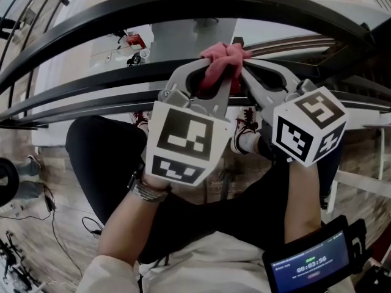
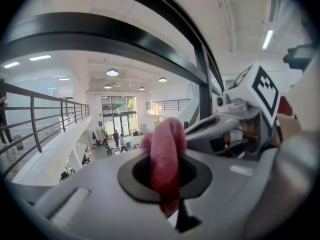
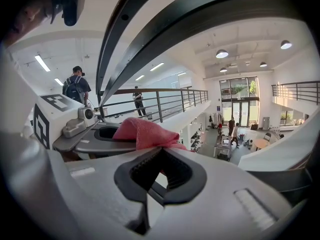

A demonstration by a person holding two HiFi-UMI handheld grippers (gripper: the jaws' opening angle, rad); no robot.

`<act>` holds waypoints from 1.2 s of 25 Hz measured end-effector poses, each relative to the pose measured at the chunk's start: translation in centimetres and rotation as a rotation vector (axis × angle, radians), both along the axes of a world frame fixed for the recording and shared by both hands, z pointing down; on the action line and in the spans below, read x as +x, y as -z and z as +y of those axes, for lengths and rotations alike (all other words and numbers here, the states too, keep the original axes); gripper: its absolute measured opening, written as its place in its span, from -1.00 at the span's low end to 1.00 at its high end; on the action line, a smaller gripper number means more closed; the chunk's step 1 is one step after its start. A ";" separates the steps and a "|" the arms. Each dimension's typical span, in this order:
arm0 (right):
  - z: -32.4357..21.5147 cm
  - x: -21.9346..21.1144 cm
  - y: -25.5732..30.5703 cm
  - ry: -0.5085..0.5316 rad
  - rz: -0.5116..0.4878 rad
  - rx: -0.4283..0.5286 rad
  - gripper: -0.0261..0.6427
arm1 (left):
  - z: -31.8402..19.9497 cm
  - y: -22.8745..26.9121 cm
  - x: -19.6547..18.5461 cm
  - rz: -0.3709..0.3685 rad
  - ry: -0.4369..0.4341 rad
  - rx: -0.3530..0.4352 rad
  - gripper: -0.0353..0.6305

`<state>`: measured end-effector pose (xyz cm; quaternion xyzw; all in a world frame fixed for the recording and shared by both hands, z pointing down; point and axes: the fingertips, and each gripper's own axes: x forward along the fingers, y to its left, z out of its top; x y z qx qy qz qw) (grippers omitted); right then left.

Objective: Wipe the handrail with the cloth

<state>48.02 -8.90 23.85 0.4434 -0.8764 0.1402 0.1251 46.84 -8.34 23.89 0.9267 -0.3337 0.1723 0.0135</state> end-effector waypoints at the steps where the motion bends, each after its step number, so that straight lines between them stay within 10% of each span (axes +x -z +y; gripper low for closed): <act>1: 0.0 0.2 0.0 -0.003 0.002 -0.001 -0.92 | 0.0 0.0 0.2 -0.001 -0.002 0.002 -0.81; 30: 0.2 3.8 -0.4 -0.096 -0.013 0.006 -0.92 | 0.5 -0.4 3.7 -0.007 -0.056 -0.013 -0.82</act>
